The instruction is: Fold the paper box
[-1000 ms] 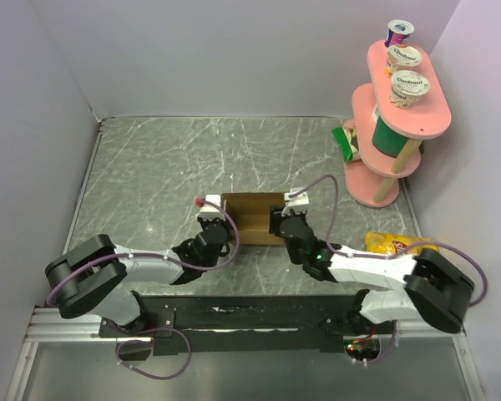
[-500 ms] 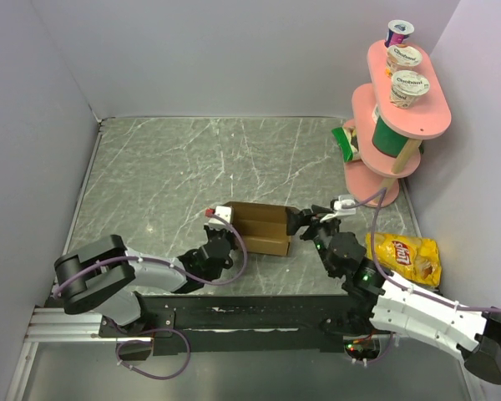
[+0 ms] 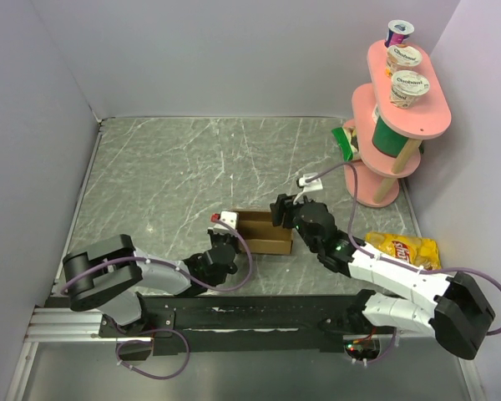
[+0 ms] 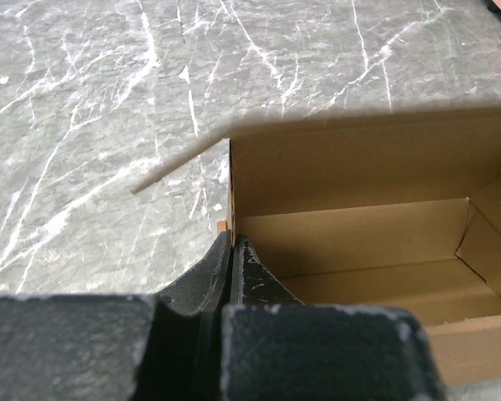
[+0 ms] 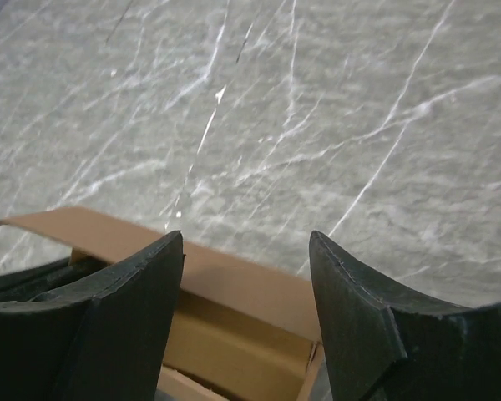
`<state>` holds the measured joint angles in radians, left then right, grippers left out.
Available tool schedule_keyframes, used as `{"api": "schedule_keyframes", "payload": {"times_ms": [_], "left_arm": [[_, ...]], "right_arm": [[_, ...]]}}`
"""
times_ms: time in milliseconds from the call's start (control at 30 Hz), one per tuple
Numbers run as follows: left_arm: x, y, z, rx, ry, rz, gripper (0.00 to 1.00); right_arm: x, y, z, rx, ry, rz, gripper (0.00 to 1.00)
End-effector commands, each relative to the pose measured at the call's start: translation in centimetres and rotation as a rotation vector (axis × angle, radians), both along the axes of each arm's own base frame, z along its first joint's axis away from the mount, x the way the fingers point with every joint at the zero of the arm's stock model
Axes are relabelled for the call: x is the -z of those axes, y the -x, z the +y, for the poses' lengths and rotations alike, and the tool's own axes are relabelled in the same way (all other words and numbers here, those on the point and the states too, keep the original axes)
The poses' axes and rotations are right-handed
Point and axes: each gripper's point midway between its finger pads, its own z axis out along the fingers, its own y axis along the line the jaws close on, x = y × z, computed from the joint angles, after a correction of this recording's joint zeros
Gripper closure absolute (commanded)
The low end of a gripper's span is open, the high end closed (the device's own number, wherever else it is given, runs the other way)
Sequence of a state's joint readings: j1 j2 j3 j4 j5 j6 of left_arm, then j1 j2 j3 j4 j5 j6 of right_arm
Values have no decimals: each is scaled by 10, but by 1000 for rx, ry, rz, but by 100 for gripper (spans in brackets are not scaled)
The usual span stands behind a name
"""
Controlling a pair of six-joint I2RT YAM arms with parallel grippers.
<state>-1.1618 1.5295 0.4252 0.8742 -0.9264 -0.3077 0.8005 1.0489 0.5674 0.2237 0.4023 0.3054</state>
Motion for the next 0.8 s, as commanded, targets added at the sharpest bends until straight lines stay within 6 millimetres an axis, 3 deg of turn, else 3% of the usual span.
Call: {"api": "schedule_keyframes", "payload": {"times_ms": [0, 133, 167, 267, 633, 667, 733, 767], "left_arm": [[4, 4, -4, -10, -20, 9, 92], [6, 11, -1, -5, 3, 17, 66], [3, 12, -1, -5, 20, 17, 55], [2, 19, 1, 3, 24, 19, 40], [6, 57, -2, 86, 5, 28, 12], [4, 60, -2, 91, 16, 30, 5], [7, 69, -3, 111, 6, 44, 1], [4, 72, -4, 120, 20, 45, 4]], "right_arm": [[5, 12, 8, -18, -47, 2, 32], [14, 17, -1, 30, -67, 14, 32], [17, 18, -3, 36, -65, 19, 32], [27, 20, -8, 64, -61, 40, 32], [47, 31, -13, 93, -106, 92, 34], [51, 33, -15, 97, -103, 95, 34], [52, 34, -15, 101, -106, 97, 34], [53, 34, -17, 108, -105, 98, 34]]}}
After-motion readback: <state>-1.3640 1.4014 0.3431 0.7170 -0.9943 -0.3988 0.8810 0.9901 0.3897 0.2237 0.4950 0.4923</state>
